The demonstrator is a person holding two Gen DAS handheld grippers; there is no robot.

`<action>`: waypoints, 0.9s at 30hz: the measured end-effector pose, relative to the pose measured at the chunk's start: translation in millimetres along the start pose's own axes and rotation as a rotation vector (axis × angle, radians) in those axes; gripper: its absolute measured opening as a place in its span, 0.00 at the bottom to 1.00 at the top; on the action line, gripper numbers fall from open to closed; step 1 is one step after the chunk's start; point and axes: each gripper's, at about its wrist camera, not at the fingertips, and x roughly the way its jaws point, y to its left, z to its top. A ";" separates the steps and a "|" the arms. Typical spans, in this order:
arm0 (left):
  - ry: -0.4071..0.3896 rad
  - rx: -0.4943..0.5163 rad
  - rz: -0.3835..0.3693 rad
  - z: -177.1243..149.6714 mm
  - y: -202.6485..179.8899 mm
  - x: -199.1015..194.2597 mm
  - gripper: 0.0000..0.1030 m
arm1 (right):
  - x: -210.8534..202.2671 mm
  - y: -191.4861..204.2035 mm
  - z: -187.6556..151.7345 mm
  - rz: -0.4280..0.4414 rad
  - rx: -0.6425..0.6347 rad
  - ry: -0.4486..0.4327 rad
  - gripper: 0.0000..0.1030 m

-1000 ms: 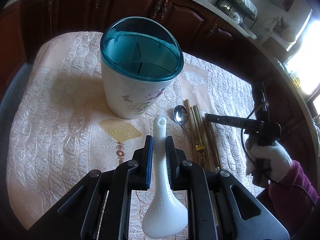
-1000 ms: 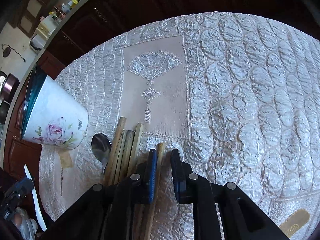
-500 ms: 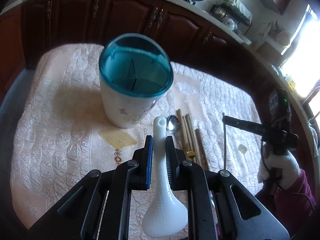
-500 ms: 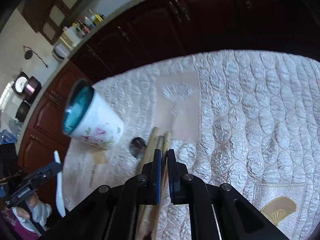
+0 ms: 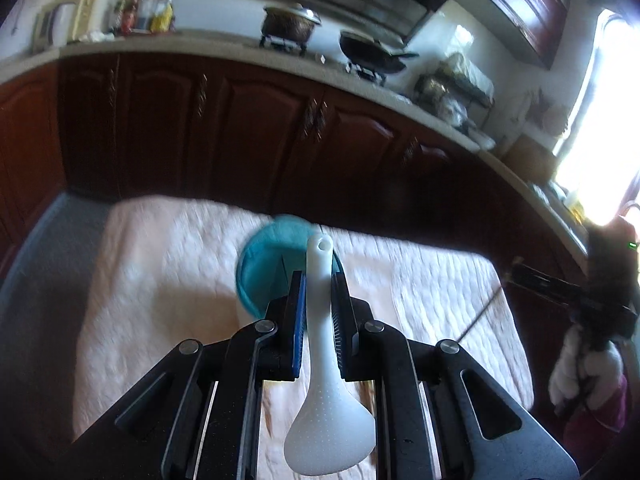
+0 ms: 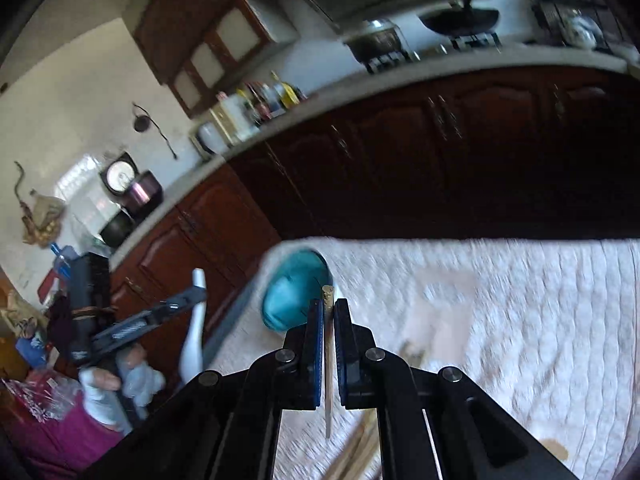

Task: Organize utensils
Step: 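Carry the ceramic spoon into the teal-lidded cup with the left tool while the right tool drops the chopstick in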

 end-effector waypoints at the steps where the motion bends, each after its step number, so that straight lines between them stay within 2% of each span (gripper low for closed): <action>1: -0.015 -0.002 0.011 6.8 0.4 3.6 0.11 | 0.5 4.3 6.3 0.006 -0.006 -0.009 0.05; 8: -0.102 0.025 0.123 40.5 9.3 47.0 0.11 | 7.7 37.1 62.2 0.027 -0.068 -0.080 0.05; 12: -0.135 0.004 0.167 49.3 18.0 72.9 0.11 | 27.4 50.1 88.3 0.000 -0.106 -0.109 0.05; 19: -0.198 -0.015 0.313 42.4 26.9 106.5 0.11 | 76.3 55.5 100.6 -0.044 -0.153 -0.091 0.05; 27: -0.246 0.054 0.433 26.0 21.4 136.5 0.11 | 114.1 40.2 96.1 -0.061 -0.165 -0.044 0.05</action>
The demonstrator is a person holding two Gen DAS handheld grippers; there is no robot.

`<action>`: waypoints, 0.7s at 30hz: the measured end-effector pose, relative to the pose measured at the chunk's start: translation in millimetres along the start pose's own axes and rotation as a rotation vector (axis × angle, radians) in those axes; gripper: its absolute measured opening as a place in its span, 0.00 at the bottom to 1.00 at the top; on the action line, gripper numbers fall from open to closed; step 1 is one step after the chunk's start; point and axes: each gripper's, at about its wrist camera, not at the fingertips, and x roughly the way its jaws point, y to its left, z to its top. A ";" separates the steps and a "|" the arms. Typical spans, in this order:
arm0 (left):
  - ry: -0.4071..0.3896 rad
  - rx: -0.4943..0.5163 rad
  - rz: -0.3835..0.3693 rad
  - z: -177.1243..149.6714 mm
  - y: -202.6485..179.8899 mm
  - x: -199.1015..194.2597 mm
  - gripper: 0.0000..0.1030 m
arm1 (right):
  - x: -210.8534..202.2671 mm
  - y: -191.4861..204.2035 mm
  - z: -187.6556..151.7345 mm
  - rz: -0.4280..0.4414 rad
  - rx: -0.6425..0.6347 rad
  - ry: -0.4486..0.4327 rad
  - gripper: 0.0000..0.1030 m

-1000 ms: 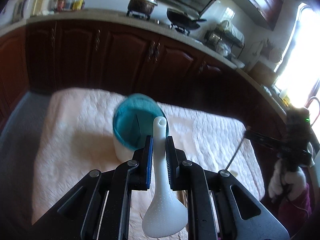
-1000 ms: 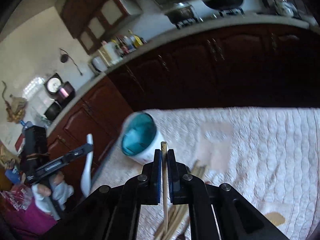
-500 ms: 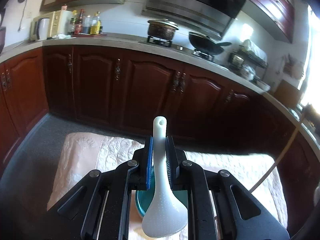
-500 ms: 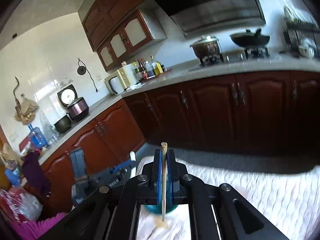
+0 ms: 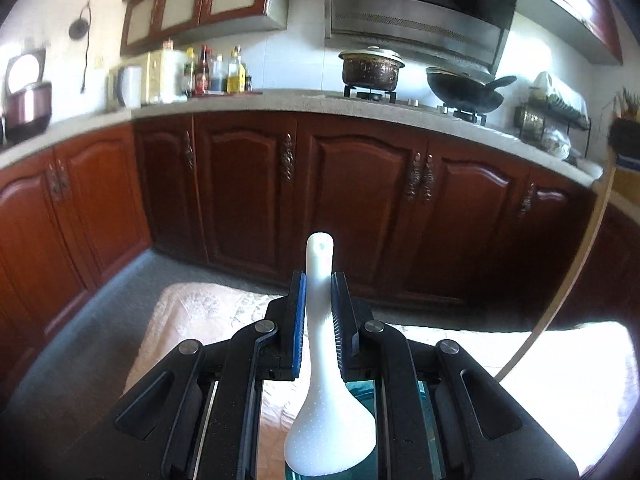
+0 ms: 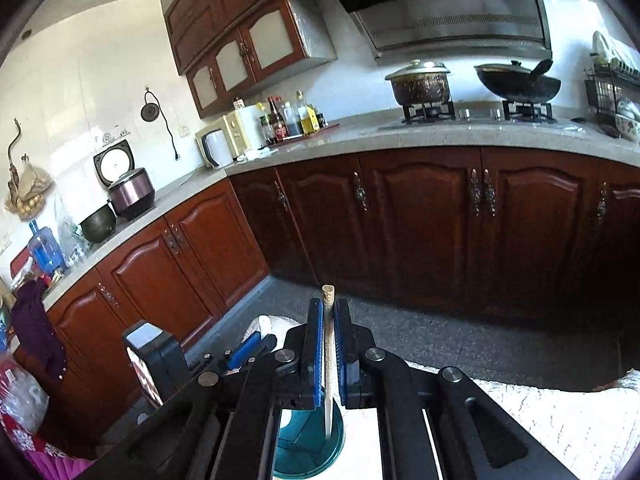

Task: Organize utensils
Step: 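Carry the ceramic spoon into the teal-lidded cup with the left tool while the right tool drops the chopstick in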

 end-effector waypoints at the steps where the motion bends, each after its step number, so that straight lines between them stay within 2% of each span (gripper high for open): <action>1: -0.002 0.008 0.006 -3.0 -2.1 1.4 0.11 | 3.6 -2.7 -2.2 0.004 0.005 0.008 0.05; 6: -0.013 0.054 0.044 -16.6 -10.9 3.5 0.11 | 16.8 -11.0 -15.5 0.015 0.017 0.044 0.05; 13: -0.004 0.069 0.028 -22.9 -12.9 1.9 0.11 | 34.3 -16.1 -31.0 0.019 0.038 0.101 0.05; 16: 0.014 0.066 -0.008 -23.5 -11.1 -1.8 0.11 | 42.1 -17.8 -37.1 0.014 0.049 0.125 0.05; 21: 0.098 -0.008 -0.121 -23.0 4.6 -2.4 0.12 | 52.8 -23.1 -42.8 0.015 0.078 0.153 0.05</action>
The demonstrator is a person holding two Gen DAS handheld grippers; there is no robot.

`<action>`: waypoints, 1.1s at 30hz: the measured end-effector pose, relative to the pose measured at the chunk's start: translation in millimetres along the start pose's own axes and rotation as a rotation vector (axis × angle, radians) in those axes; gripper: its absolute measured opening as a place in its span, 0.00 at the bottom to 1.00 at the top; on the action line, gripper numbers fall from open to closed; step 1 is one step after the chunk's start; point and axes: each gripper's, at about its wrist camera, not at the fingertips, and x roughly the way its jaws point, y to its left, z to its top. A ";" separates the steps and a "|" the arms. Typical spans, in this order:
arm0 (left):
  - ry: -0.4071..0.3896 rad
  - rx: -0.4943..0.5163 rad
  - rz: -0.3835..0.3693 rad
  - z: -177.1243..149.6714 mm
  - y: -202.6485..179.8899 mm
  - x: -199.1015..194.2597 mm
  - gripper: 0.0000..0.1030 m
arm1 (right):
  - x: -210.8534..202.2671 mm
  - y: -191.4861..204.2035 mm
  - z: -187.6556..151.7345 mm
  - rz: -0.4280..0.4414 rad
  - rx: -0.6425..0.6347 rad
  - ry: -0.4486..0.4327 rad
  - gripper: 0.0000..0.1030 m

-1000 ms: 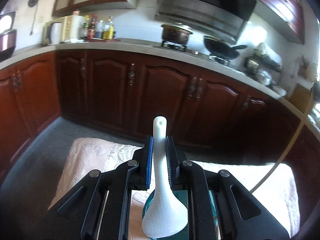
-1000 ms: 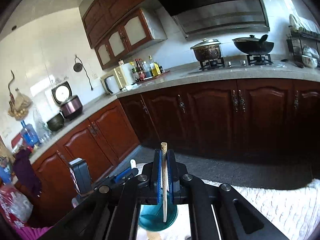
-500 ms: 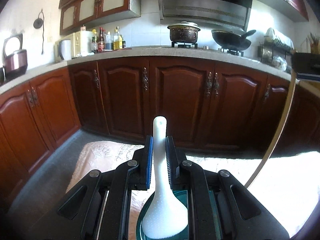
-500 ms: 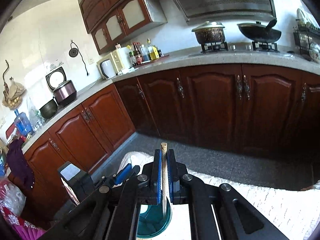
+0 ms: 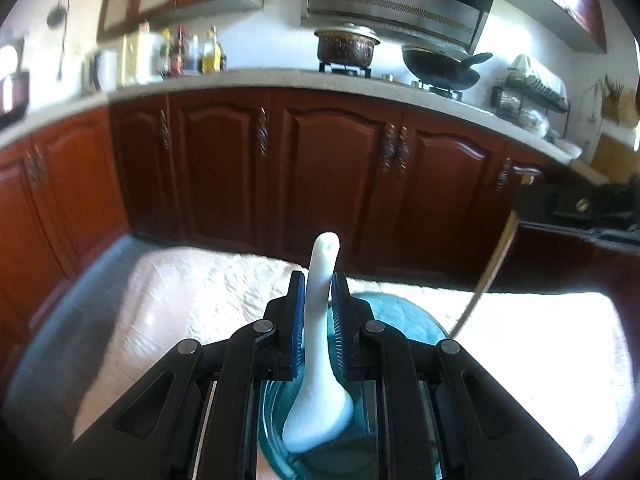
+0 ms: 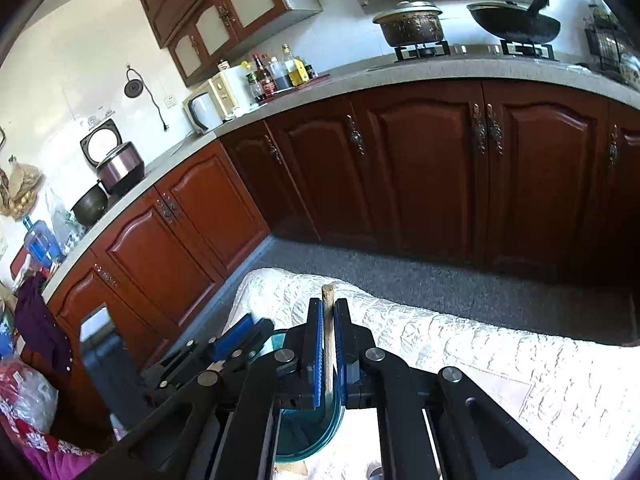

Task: Organize utensils
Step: 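Carry the ceramic spoon into the teal-lidded cup with the left tool while the right tool drops the chopstick in, then withdraw both open tools from the cup back toward the utensils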

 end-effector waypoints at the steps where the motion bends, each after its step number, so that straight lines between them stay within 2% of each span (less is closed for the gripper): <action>1: 0.017 -0.019 -0.014 0.5 4.4 -0.8 0.12 | 0.9 -0.7 0.2 0.003 0.007 0.002 0.05; 6: 0.056 -0.061 -0.042 1.9 11.5 -3.4 0.12 | 0.1 -0.9 -5.4 -0.003 0.032 0.009 0.06; 9: 0.068 -0.090 -0.070 1.8 15.9 -9.8 0.15 | -4.2 -0.6 -8.1 -0.005 0.032 0.012 0.15; 15: 0.061 -0.085 -0.091 2.8 16.2 -32.7 0.25 | -17.9 -0.3 -10.1 0.003 0.040 0.008 0.20; 19: 0.038 -0.049 -0.102 1.4 14.2 -53.7 0.38 | -30.7 0.9 -18.1 -0.001 0.042 0.006 0.23; 22: 0.040 -0.021 -0.104 -4.5 11.7 -68.7 0.48 | -43.1 2.3 -29.0 -0.008 0.044 0.008 0.25; 25: 0.058 -0.010 -0.109 -12.6 10.5 -77.9 0.49 | -56.1 0.3 -46.2 -0.022 0.053 0.013 0.29; 29: 0.100 -0.011 -0.122 -25.8 7.8 -85.2 0.49 | -66.0 -3.3 -72.2 -0.059 0.052 0.046 0.30; 33: 0.137 0.000 -0.143 -41.6 0.3 -91.8 0.49 | -73.9 -16.6 -110.2 -0.103 0.075 0.094 0.32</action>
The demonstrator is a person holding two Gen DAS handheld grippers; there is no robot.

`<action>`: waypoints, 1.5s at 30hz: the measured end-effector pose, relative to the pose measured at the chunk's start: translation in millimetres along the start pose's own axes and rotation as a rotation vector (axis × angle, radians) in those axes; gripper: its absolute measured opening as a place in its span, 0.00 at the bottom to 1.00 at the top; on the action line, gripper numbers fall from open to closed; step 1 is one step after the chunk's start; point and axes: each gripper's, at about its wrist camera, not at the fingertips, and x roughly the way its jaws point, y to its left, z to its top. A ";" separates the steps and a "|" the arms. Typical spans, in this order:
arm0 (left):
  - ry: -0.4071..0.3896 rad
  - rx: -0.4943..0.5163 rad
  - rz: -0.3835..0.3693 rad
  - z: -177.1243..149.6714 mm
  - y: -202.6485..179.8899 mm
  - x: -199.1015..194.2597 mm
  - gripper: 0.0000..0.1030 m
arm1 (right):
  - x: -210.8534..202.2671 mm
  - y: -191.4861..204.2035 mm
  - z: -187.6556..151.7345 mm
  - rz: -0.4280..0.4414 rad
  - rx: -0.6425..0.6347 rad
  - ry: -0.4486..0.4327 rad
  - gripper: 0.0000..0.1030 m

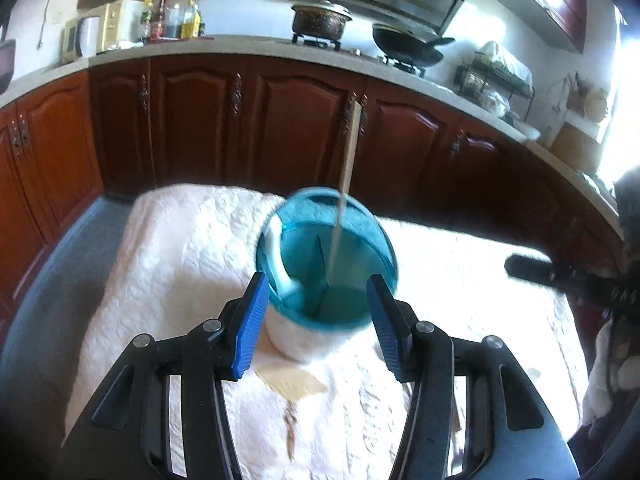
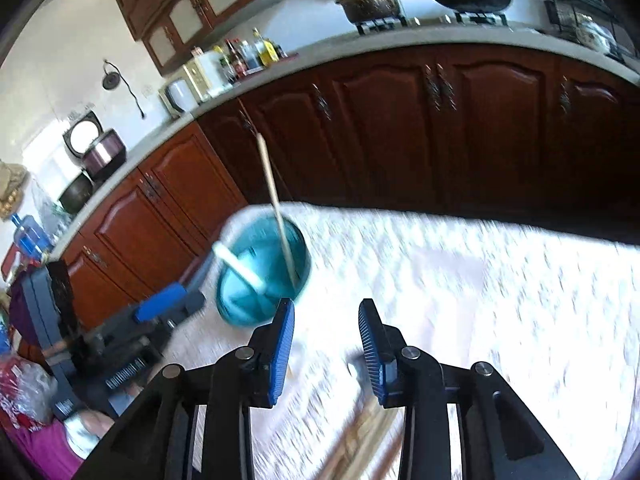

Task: Organize utensils
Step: 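Withdraw both open tools from the cup back toward the utensils, then grasp the metal spoon with the left tool while the right tool reaches the gold fork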

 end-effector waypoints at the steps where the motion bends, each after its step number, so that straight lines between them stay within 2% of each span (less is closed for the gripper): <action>1: 0.013 0.003 -0.009 -4.5 -2.6 -0.2 0.49 | -0.1 -4.2 -7.6 -0.006 0.011 0.009 0.32; 6: 0.065 0.008 -0.045 -24.8 -13.9 1.1 0.49 | 9.9 -32.9 -56.1 -0.032 0.101 0.080 0.32; 11: 0.136 0.011 -0.069 -46.9 -24.5 8.2 0.49 | 25.8 -43.9 -91.1 -0.011 0.155 0.133 0.31; 16: 0.174 0.014 -0.061 -60.8 -30.2 13.6 0.49 | 52.2 -31.2 -103.2 0.046 0.137 0.185 0.26; 21: 0.187 0.010 -0.052 -65.1 -26.6 13.3 0.49 | 78.6 -26.8 -108.2 0.032 0.132 0.220 0.25; 26: 0.204 0.015 -0.049 -68.2 -23.1 16.9 0.49 | 88.9 -36.8 -107.9 0.064 0.184 0.215 0.05; 32: 0.241 0.023 -0.060 -72.5 -31.3 30.8 0.49 | 63.6 -49.8 -111.5 0.102 0.216 0.179 0.04; 37: 0.277 0.040 -0.117 -76.1 -48.6 38.6 0.49 | 30.6 -69.6 -115.9 0.159 0.286 0.127 0.04; 41: 0.313 0.037 -0.157 -76.5 -61.7 52.1 0.49 | 13.0 -92.6 -118.1 0.138 0.331 0.099 0.04; 45: 0.332 0.025 -0.129 -77.6 -68.7 72.3 0.48 | -0.6 -120.2 -121.8 0.094 0.389 0.068 0.03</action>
